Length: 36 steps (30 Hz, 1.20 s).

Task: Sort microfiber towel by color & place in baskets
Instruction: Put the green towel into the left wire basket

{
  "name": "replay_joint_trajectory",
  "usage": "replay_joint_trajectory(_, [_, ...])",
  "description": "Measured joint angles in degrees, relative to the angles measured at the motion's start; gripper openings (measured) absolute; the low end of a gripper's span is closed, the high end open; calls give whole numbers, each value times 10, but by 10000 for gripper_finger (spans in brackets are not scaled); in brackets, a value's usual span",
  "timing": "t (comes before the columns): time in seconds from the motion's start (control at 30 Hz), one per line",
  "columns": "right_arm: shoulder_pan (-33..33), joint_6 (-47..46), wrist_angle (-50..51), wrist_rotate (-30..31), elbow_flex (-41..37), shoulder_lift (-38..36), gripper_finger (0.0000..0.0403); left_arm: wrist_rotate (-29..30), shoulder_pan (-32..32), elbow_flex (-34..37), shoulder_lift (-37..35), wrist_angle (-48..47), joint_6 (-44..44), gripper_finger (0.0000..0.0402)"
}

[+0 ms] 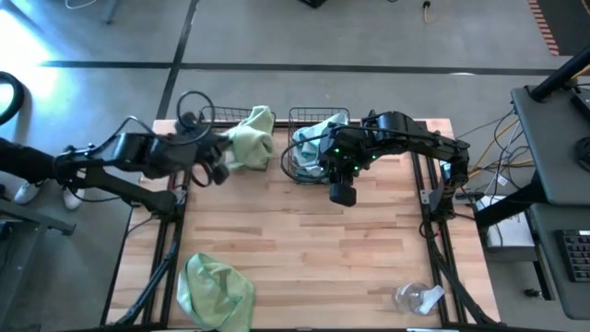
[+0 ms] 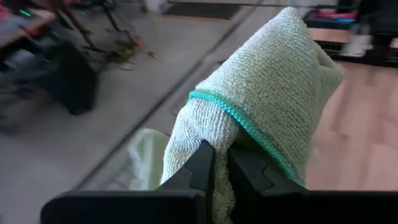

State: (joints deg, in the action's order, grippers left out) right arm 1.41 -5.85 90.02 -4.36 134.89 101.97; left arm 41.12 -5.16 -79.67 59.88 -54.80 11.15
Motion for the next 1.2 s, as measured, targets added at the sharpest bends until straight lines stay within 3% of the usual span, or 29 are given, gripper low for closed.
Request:
replay_joint_trajectory(0.33, [0, 7, 0, 0, 0, 0, 82, 126, 2, -65, 0, -41, -110, 14])
replay_joint_trajectory(1.2, [0, -6, 0, 0, 0, 0, 82, 129, 17, -68, -53, -42, -241, 14])
